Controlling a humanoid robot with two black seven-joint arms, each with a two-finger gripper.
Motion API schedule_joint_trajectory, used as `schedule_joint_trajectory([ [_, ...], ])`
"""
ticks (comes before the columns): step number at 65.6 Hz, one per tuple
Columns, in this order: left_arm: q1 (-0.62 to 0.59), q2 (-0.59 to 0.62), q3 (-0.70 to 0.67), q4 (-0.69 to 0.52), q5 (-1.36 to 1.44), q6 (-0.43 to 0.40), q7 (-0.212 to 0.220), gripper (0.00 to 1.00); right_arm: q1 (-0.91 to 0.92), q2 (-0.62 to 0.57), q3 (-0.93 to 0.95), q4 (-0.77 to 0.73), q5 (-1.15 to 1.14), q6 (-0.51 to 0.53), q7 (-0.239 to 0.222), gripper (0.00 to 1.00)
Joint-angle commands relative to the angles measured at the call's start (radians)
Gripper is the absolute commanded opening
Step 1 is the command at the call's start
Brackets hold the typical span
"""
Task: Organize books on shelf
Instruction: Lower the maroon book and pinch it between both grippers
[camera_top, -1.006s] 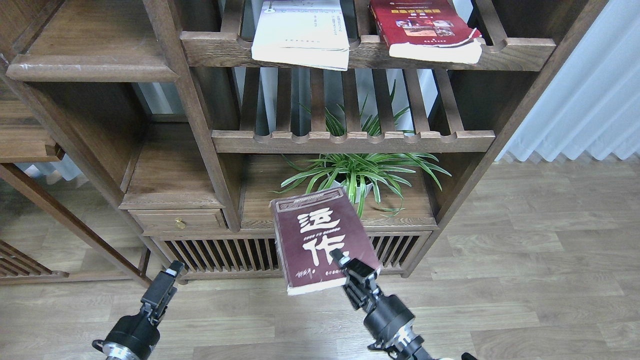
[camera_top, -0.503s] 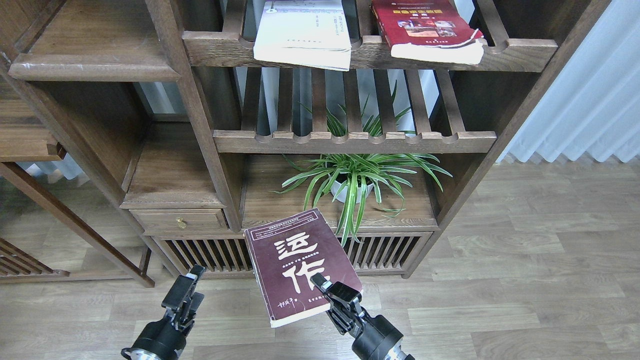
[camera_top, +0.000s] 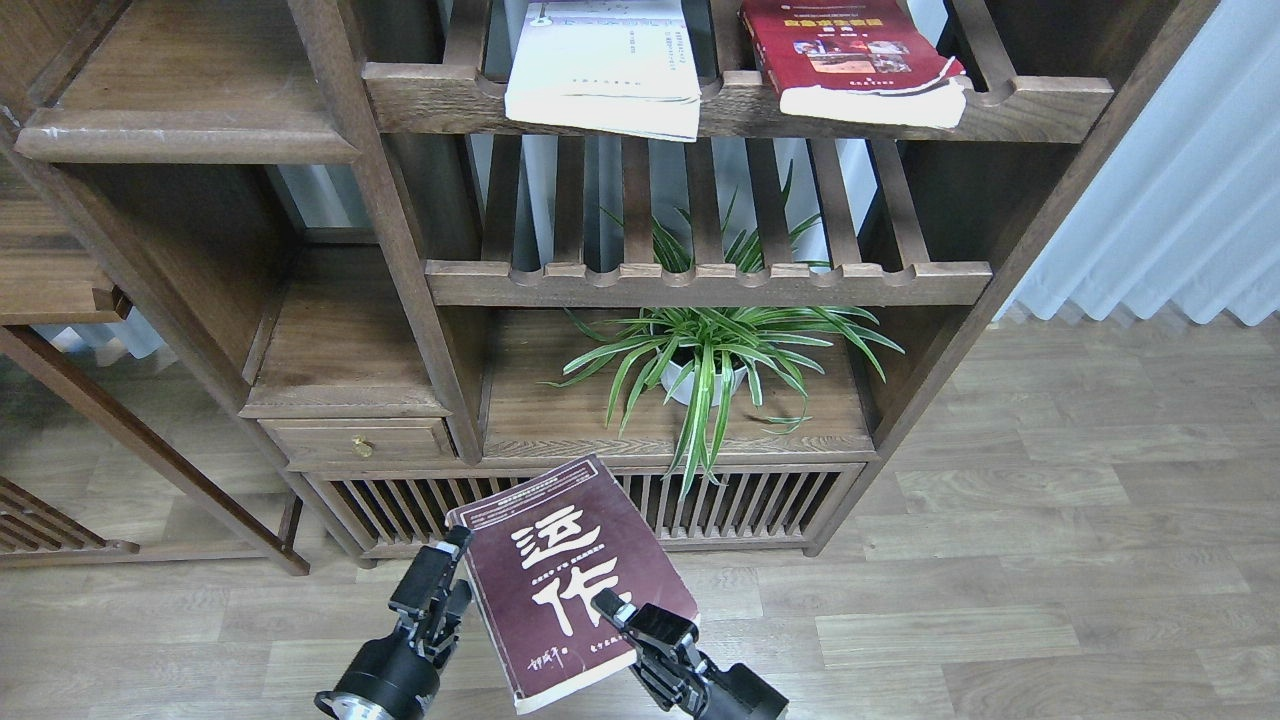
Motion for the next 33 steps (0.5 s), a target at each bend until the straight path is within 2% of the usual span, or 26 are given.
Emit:
schedule_joint_trajectory([
  [1, 0.002, -0.003, 0.033, 0.005, -0.001, 0.0, -0.016, 0.83, -0.002, 0.0, -0.002, 0.002, 0.0, 0.0, 0.0, 0.05],
  [5, 0.0, -0.003, 0.05, 0.005, -0.001, 0.0, -0.025, 0.77, -0.002, 0.0, -0.004, 0.002, 0.0, 0.0, 0.0, 0.05],
  [10, 0.002, -0.003, 0.055, 0.005, 0.001, 0.0, -0.034, 0.64, -0.002, 0.0, -0.007, 0.002, -0.005, 0.0, -0.003, 0.05],
  [23, -0.001, -0.015, 0.062, 0.003, 0.001, 0.0, -0.039, 0.46, -0.002, 0.0, -0.007, 0.006, -0.02, 0.0, -0.005, 0.05],
  [24, 0.0, -0.018, 0.062, 0.005, 0.003, 0.0, -0.039, 0.37, -0.002, 0.0, -0.008, 0.006, -0.022, 0.0, -0.005, 0.05],
  [26, 0.002, -0.018, 0.061, 0.005, 0.001, 0.0, -0.039, 0.32, -0.002, 0.0, -0.007, 0.006, -0.022, 0.0, -0.005, 0.05],
  [29, 0.004, -0.018, 0.061, 0.007, 0.003, 0.0, -0.039, 0.27, -0.003, 0.0, -0.007, 0.006, -0.022, 0.0, -0.003, 0.05],
  [33, 0.004, -0.018, 0.062, 0.007, 0.003, 0.0, -0.038, 0.26, -0.003, 0.0, -0.007, 0.006, -0.023, 0.0, -0.003, 0.05],
])
